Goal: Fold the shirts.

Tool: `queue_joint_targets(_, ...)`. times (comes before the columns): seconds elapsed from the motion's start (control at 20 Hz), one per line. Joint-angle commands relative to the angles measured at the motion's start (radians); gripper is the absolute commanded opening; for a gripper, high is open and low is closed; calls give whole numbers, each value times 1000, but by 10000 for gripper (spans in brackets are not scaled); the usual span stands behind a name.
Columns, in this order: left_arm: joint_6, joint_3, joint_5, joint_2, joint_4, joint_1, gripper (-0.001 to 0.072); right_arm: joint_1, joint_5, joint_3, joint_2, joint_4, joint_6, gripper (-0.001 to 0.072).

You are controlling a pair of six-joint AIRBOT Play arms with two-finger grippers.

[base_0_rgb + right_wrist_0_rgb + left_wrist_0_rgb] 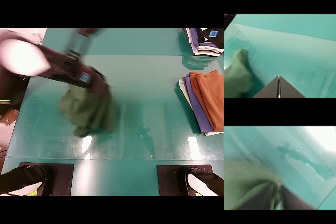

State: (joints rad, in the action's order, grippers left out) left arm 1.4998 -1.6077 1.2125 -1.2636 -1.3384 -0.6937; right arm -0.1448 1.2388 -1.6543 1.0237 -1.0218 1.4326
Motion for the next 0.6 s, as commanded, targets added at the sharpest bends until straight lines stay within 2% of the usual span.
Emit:
queue_joint_targets(0.0,-29,-2,-130,-117,-20,-90,528,9,34,-6,0,-1,8,14)
queue_joint_targets(0.15,-4,-29,-58,-106,-78,60,529,9,39,-6,0,0,8,15)
queue_joint_targets(0.35,-3,-3,58,-101,-72,390,529,9,61,-6,0,0,8,15)
queue_joint_targets(0.55,-8,193,14,-103,-10,638,529,9,74,-6,1,0,8,14)
